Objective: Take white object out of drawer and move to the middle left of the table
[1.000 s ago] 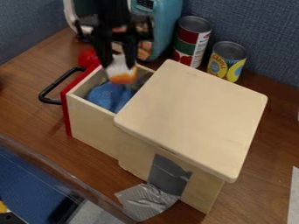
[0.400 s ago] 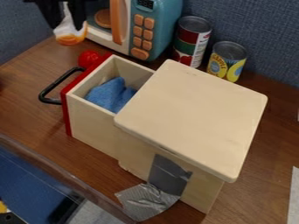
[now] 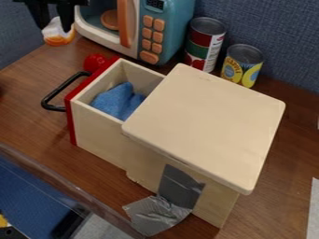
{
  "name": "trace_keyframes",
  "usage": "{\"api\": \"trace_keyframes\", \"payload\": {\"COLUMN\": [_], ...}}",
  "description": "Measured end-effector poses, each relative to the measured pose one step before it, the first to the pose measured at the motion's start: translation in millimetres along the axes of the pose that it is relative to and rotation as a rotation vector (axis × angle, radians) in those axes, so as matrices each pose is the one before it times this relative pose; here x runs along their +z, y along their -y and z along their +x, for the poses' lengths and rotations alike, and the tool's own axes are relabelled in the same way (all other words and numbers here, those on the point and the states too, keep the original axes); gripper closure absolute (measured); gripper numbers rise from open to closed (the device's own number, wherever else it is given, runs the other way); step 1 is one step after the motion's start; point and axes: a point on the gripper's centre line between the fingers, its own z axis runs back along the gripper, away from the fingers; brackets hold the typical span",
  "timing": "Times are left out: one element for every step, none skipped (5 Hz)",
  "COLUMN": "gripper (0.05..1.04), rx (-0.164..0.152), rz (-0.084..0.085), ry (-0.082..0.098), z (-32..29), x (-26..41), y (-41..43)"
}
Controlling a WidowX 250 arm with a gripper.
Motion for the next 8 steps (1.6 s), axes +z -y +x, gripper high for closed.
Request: {"api": "trace_keyframes", "payload": {"gripper": [0.618,0.618,0.618,0.618,0.55,0.239,0.077,0.082], "rx": [0.0674,0.0309,-0.0108,-0.0338,-0.0128,-0.0202,-0.0157,-0.0277], "rz": [0.0114,0.0108,0.0332,0.0262,0.0081,0.0046,-0.0107,-0.0187], "ry": [-0.031,-0.0765,-0.0303,-0.0435,-0.0148,-0.0268,-0.0016,0.0693], "z": [16.53,3.93,1.82,-3.18,-5.51,-7.2,-5.34,-1.52], "x": [-15.53,-30.84,-17.53,-19.83,-6.0,-6.04,5.46,30.34], "y": [-17.32,-4.92,-1.56,3.58,2.37,5.25,2.58,3.31]}}
